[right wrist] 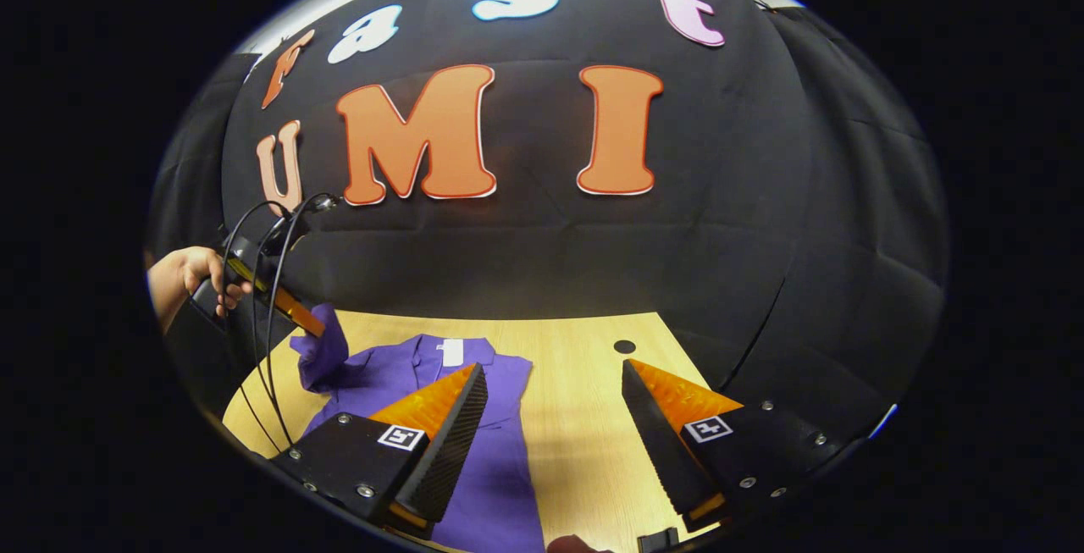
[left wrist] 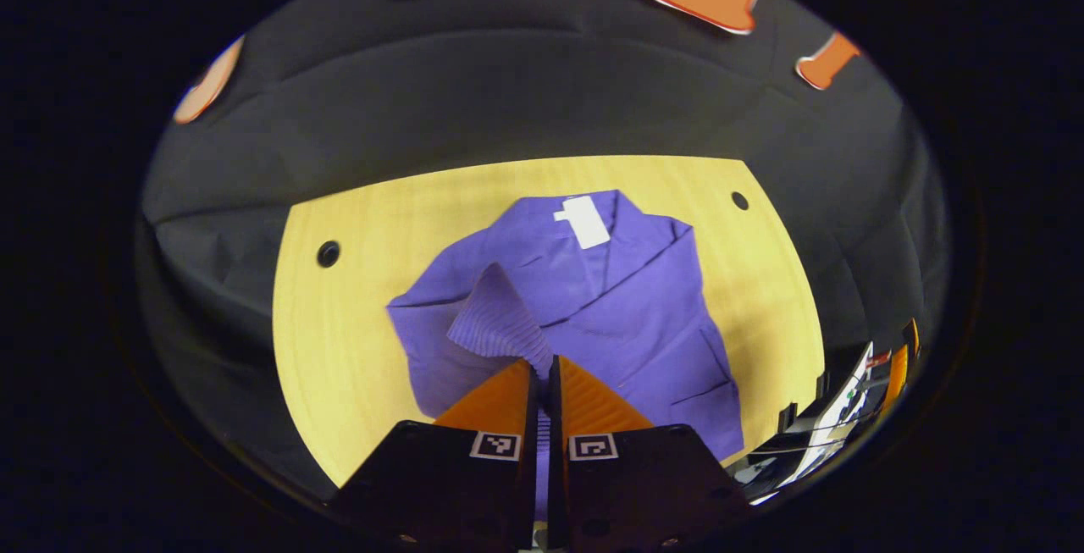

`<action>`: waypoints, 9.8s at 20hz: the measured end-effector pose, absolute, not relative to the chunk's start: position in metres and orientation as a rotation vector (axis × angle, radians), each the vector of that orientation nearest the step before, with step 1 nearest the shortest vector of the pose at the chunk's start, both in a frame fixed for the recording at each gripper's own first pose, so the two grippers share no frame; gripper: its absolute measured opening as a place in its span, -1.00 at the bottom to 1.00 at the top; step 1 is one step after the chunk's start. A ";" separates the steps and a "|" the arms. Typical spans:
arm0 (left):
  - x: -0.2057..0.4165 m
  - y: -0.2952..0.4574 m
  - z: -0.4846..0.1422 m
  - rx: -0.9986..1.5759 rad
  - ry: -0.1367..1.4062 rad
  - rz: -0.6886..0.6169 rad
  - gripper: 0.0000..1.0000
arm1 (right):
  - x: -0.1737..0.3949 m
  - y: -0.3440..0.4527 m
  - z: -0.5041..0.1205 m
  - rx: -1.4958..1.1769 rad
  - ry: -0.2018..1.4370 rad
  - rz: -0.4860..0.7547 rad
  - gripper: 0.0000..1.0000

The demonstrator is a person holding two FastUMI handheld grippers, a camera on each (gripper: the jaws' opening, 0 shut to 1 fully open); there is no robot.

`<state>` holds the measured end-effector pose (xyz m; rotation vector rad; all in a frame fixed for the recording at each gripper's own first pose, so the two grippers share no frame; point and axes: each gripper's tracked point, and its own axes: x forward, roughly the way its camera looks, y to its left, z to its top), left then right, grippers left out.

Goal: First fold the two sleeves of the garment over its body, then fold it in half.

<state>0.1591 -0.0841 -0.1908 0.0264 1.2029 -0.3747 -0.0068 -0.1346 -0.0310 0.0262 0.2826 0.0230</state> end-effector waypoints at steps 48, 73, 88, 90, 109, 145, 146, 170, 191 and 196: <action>-0.066 0.017 -0.277 0.058 0.950 -0.041 0.92 | -0.064 -0.088 -0.247 -0.005 0.834 0.200 0.92; -0.195 0.044 -0.410 -0.099 1.535 -0.060 0.94 | -0.176 -0.086 -0.363 -0.039 1.233 0.151 0.92; -0.170 0.012 -0.397 -0.167 1.610 -0.173 -0.93 | -0.161 -0.055 -0.341 0.236 1.323 0.115 -0.90; -0.154 0.014 -0.378 -0.162 1.581 -0.192 -0.92 | -0.148 -0.050 -0.326 0.246 1.290 0.132 -0.91; 0.036 0.000 -0.278 -0.112 1.272 -0.355 -0.92 | 0.025 -0.008 -0.197 0.376 0.960 0.259 -0.92; 0.275 -0.002 -0.170 0.025 0.636 -0.117 0.91 | 0.238 -0.064 -0.045 0.051 0.419 0.065 0.89; 0.264 0.000 -0.159 0.016 0.603 -0.111 0.91 | 0.230 -0.060 -0.031 0.047 0.390 0.073 0.91; 0.061 -0.015 -0.047 -0.036 0.069 -0.011 0.89 | 0.039 0.029 0.065 -0.130 -0.071 0.183 0.89; 0.041 -0.030 -0.079 -0.034 0.109 -0.012 0.89 | 0.018 0.023 0.025 -0.039 -0.039 0.229 0.89; 0.037 -0.040 -0.075 0.005 0.104 0.009 0.89 | 0.020 0.017 0.020 -0.058 -0.034 0.250 0.89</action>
